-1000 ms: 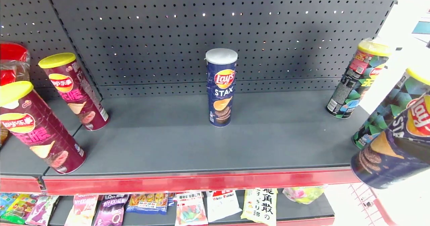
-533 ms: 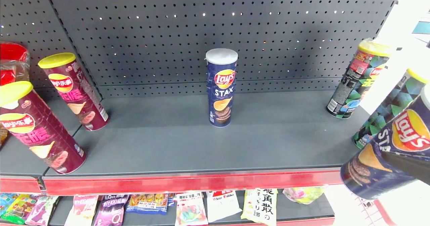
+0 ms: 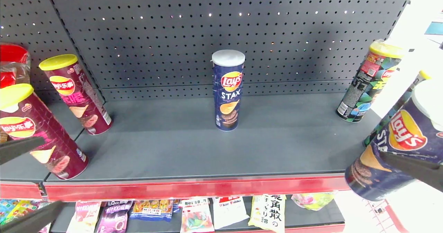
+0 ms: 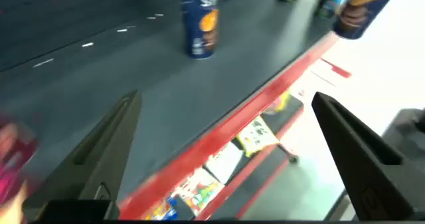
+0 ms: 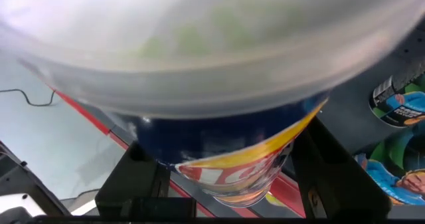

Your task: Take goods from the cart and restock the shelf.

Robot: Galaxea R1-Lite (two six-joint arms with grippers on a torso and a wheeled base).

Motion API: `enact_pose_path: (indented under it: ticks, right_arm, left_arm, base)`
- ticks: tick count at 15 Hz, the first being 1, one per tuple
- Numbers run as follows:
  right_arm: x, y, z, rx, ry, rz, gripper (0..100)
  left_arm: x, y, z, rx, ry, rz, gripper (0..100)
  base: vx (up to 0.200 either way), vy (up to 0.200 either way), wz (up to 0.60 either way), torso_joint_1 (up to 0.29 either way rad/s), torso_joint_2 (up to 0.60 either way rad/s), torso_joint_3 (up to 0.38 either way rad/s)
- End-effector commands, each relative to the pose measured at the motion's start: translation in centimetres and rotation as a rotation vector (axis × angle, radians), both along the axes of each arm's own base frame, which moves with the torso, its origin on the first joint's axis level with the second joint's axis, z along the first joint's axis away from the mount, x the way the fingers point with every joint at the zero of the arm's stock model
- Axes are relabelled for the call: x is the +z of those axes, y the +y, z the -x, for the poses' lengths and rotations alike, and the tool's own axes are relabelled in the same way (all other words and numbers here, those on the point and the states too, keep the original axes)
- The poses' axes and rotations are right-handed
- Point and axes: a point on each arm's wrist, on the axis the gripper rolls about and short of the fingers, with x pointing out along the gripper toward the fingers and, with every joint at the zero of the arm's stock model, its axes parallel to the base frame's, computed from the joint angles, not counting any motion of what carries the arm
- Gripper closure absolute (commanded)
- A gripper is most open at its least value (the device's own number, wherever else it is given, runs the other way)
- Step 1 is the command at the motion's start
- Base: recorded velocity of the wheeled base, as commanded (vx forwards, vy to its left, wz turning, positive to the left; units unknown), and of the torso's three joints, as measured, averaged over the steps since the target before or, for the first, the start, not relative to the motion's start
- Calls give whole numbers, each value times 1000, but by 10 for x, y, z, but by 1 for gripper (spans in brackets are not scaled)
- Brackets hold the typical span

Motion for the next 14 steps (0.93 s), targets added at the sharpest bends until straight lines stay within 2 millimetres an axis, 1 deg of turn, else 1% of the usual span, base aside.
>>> enact_pose_path:
  ticks: [1,3,4,5,6,7,9,10,14]
  right_arm:
    - [3,2,-5,0,3,-3,100]
    - [3,2,-4,3,2,-4,100]
    - [2,2,-4,3,4,-4,100]
    - [2,2,-4,3,7,-3,100]
    - [2,2,-4,3,7,-3,100]
    - [1,2,-5,-1,18,-14,100]
    - [2,2,-5,-5,18,-17,100]
    - [2,2,-4,-7,22,-25,100]
    - [2,0,-2,-15,24,-39,100]
  left_arm:
    - [3,-34,-92,-115,116,-66,0]
    - [7,-58,-142,-145,82,-82,0]
    - [5,-66,-160,-147,77,-83,0]
    - [4,-70,-171,-147,77,-83,0]
    - [4,-70,-171,-147,77,-83,0]
    - [-1,-87,-194,-181,83,-86,0]
    - [-4,-99,-205,-208,89,-88,0]
    - [-6,-107,-219,-212,85,-91,0]
    - [-6,-120,-243,-215,53,-94,0]
  base:
    - [0,0,0,0,0,0]
    - [0,0,0,0,0,0]
    - [0,0,0,0,0,0]
    - [0,0,0,0,0,0]
    - [0,0,0,0,0,0]
    - [0,0,0,0,0,0]
    - [0,0,0,0,0,0]
    - [0,0,0,0,0,0]
    - [0,0,0,0,0,0]
